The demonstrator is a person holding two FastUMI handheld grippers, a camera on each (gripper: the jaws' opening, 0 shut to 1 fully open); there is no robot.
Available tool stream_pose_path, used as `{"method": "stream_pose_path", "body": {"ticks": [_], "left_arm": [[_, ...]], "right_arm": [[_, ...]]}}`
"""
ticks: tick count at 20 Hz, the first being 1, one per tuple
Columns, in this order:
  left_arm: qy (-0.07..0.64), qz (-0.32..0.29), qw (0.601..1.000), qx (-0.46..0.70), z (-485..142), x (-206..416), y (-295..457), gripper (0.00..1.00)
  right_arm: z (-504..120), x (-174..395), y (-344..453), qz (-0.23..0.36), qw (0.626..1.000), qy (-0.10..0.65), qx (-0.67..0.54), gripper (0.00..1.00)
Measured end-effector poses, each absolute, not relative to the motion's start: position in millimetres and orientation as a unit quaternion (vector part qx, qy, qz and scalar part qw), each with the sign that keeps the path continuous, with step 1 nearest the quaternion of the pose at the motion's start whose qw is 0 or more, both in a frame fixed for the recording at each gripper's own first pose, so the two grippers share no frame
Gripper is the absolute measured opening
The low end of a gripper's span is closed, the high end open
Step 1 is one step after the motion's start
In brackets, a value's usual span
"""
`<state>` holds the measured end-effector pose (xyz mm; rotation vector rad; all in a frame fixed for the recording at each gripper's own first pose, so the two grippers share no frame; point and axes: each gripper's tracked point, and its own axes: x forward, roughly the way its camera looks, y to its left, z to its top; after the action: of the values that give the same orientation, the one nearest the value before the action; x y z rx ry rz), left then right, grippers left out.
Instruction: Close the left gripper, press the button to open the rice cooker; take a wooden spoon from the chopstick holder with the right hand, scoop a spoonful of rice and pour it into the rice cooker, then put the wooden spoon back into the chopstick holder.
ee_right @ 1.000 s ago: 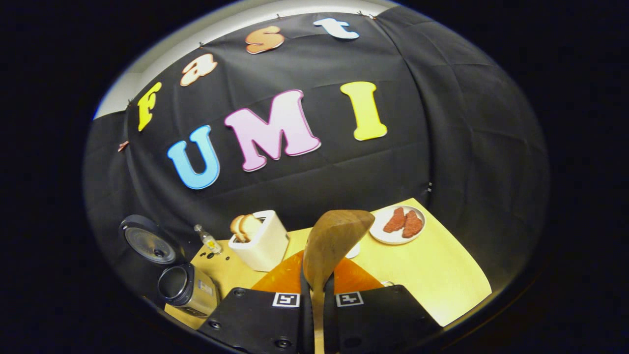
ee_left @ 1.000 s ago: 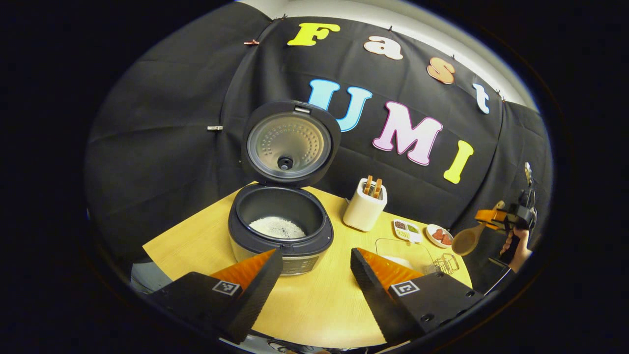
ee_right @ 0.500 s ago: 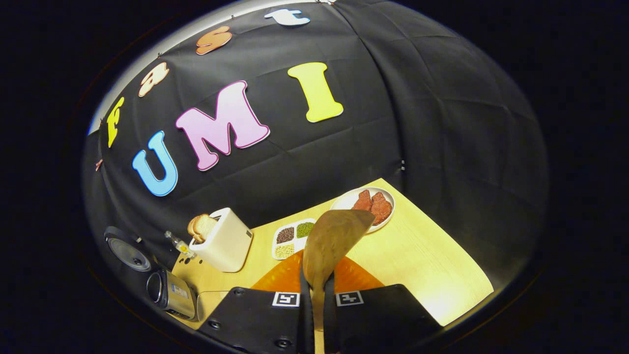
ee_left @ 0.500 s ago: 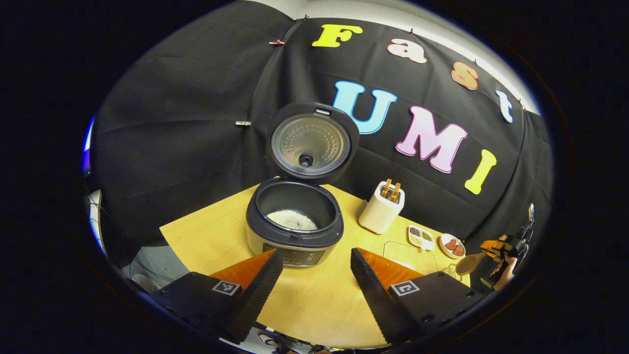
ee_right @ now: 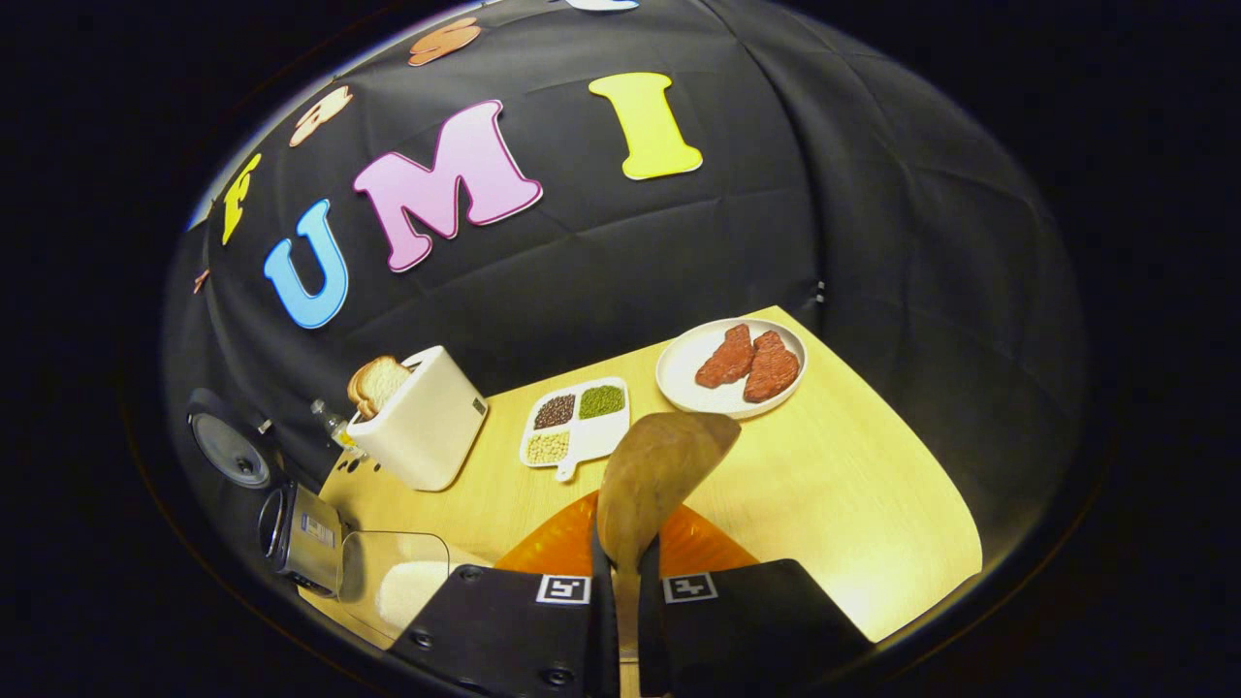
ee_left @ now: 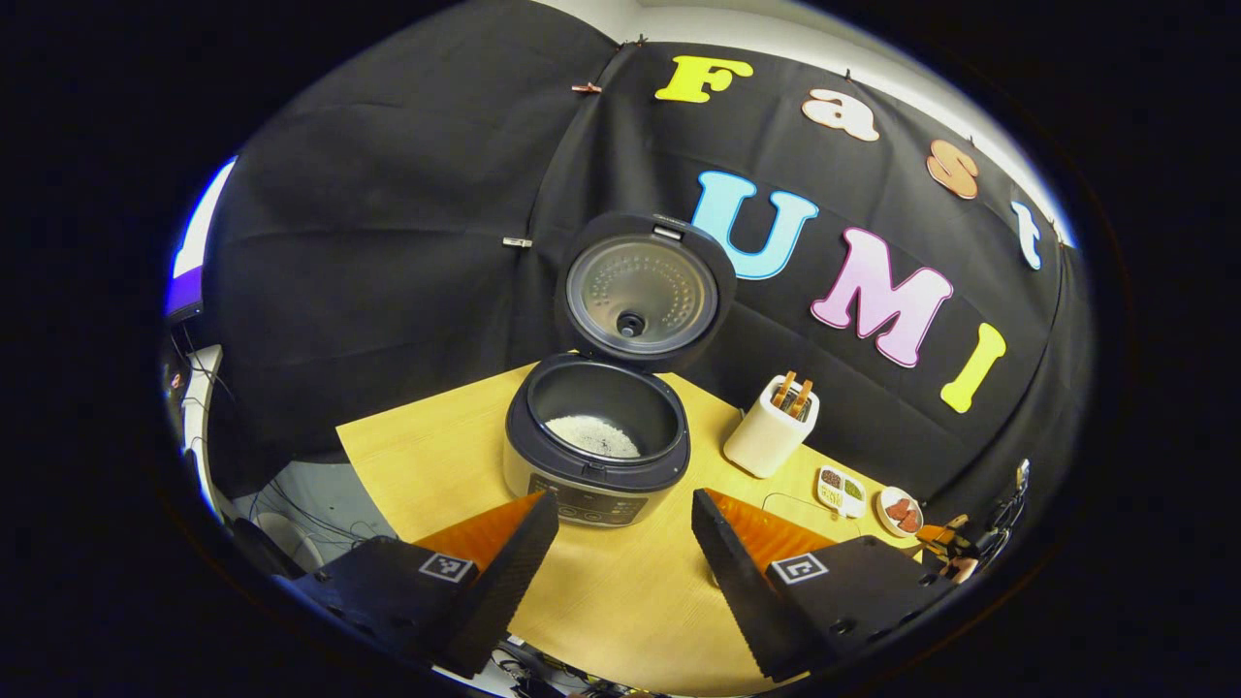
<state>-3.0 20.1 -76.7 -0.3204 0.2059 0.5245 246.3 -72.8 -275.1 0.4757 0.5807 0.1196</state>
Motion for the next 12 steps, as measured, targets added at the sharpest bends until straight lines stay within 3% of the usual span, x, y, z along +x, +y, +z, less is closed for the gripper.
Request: {"method": "stream_pose_path", "body": {"ticks": [3,6,10,12], "left_arm": [[0.102,0.25,0.952,-0.147,-74,6,14,0.96],[0.094,0.239,0.957,-0.132,-60,17,14,0.96],[0.072,0.237,0.964,-0.095,-19,30,34,0.95],[0.055,0.232,0.966,-0.097,11,39,44,0.96]], "right_arm": [[-281,244,-74,0.053,0.927,0.286,0.235,0.15],[-272,242,-78,0.045,0.932,0.273,0.233,0.29],[-260,226,-92,0.034,0.949,0.256,0.18,0.99],[-244,212,-103,0.025,0.961,0.237,0.139,0.99]]}}
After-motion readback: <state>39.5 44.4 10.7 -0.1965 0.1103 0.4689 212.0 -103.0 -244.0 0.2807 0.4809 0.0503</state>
